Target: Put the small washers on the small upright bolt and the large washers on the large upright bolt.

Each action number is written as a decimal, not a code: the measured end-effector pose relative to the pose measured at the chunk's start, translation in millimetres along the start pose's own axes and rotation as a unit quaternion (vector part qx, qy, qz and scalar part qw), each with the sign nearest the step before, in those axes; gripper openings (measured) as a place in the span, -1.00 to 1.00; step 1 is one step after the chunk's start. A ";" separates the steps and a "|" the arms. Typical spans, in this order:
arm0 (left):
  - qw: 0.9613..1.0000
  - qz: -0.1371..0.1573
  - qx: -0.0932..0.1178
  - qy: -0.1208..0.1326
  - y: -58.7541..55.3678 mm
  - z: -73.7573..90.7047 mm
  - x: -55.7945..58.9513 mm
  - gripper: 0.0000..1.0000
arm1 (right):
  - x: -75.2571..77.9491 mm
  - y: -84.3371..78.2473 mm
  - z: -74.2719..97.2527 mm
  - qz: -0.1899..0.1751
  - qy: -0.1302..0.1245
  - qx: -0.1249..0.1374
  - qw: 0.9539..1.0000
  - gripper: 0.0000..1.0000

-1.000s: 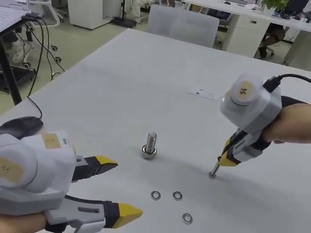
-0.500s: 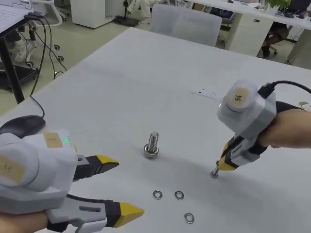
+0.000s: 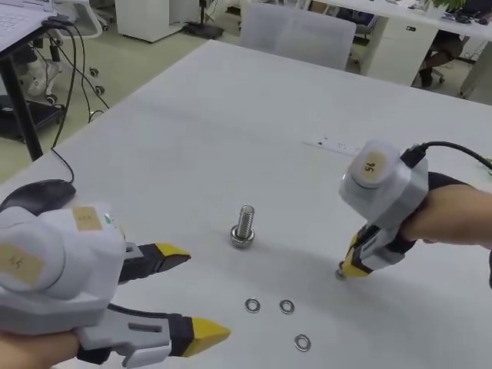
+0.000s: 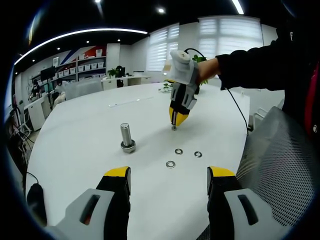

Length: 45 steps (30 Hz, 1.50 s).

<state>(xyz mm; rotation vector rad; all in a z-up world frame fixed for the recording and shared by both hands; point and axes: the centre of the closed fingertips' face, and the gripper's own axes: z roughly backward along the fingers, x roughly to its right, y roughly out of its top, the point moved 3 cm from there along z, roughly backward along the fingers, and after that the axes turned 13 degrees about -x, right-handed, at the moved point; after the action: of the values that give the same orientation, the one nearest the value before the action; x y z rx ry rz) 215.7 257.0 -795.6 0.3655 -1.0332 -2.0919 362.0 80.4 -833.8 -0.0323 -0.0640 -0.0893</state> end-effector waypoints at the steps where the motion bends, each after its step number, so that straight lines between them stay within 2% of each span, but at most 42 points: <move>1: 1.000 0.000 0.000 0.000 -0.1 0.0 0.1 0.22 | 0.3 0.0 -0.9 -0.001 0.000 0.001 1.000 -0.74; 12: 1.000 0.001 -0.001 -0.001 0.0 1.7 0.4 0.22 | 0.4 0.2 -9.4 -0.003 0.006 -0.003 1.000 -0.74; 25: 1.000 0.001 -0.001 -0.001 2.0 1.5 -0.8 0.21 | 4.8 1.1 -7.2 0.002 0.004 -0.001 1.000 -0.72; 32: 1.000 0.002 -0.001 -0.002 1.6 0.3 -0.8 0.21 | 5.5 -2.0 -6.5 -0.002 0.003 0.001 1.000 -0.59; 36: 1.000 0.001 -0.002 -0.003 1.2 -0.5 -0.2 0.21 | 5.4 -4.3 -4.9 -0.008 0.003 0.006 1.000 -0.41; 45: 1.000 0.000 -0.001 -0.004 2.3 -0.6 0.1 0.21 | 5.0 -12.7 0.5 -0.024 0.004 0.014 1.000 -0.30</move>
<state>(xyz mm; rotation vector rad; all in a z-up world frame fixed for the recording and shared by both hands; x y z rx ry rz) 217.2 255.7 -794.2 0.3577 -1.0356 -2.0963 365.8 67.4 -832.7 -0.0030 -0.0576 -0.1369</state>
